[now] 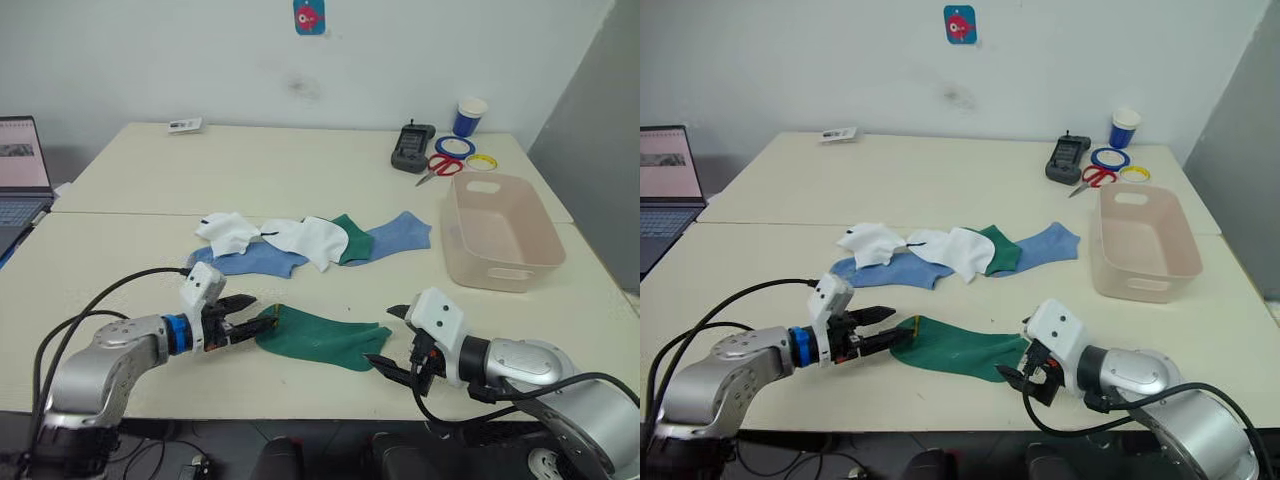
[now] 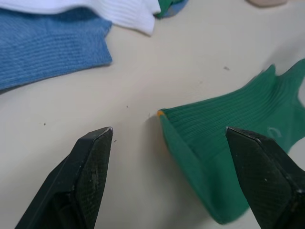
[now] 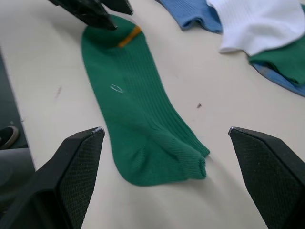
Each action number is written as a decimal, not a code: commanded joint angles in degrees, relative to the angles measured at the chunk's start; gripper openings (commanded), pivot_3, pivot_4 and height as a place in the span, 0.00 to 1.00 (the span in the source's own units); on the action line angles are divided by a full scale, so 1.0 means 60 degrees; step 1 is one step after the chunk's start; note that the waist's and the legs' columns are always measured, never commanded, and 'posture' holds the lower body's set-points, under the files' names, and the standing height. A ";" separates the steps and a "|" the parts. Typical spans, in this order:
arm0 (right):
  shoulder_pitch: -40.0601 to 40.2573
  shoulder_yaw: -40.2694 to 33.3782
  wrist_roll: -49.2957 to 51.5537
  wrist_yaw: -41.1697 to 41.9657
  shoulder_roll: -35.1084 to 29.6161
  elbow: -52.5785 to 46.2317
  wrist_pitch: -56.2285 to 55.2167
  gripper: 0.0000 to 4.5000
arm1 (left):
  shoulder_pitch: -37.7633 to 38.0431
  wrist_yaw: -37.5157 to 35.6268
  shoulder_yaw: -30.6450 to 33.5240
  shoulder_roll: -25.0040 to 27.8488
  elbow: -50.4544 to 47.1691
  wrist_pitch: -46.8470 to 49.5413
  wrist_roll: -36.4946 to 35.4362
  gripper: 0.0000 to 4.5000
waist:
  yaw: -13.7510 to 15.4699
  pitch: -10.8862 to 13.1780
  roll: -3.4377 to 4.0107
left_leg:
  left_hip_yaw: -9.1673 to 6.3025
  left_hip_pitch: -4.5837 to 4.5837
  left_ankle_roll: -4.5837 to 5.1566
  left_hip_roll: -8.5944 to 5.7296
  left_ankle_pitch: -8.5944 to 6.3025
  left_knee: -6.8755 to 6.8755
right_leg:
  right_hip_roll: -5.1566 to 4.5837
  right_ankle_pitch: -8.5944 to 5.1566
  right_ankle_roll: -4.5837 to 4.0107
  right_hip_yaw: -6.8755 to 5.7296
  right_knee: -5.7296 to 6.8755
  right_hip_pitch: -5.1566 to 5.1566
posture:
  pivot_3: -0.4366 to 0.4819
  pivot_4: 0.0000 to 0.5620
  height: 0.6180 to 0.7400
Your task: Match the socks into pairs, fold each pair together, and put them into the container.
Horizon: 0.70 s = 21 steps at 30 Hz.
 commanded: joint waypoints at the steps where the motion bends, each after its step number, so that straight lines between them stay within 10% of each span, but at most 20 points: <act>1: 0.0329 -0.0556 0.0093 -0.0748 0.0635 -0.0161 0.0353 1.00 | -0.0695 -0.0321 -0.0551 0.0128 0.1045 -0.0404 0.0466 0.74 | -0.0009 0.0000 0.0000 | -0.0002 0.0000 0.0000 -0.0001 0.0000 -0.0002 | 0.0002 0.0000 0.0000 -0.0002 0.0001 0.0000 | 0.48 0.27 0.93; 11: 0.1227 -0.0863 0.0233 -0.1965 0.3479 0.1508 0.0167 0.96 | -0.0814 -0.0624 -0.0761 -0.0065 0.0838 0.0019 0.0186 0.02 | -0.0018 0.0000 0.0003 | 0.0000 0.0001 0.0000 0.0011 0.0000 -0.0006 | 0.0003 0.0000 0.0000 0.0002 0.0006 -0.0002 | 0.48 0.27 0.93; 21: 0.1308 -0.0530 0.0546 -0.1844 0.3647 0.1606 0.0512 0.21 | -0.0732 0.0130 -0.0361 -0.0279 0.0023 0.0668 -0.0172 0.00 | -0.0018 0.0001 0.0003 | -0.0003 0.0000 0.0000 0.0012 0.0000 -0.0006 | 0.0000 0.0000 0.0000 -0.0001 0.0005 -0.0002 | 0.48 0.27 0.93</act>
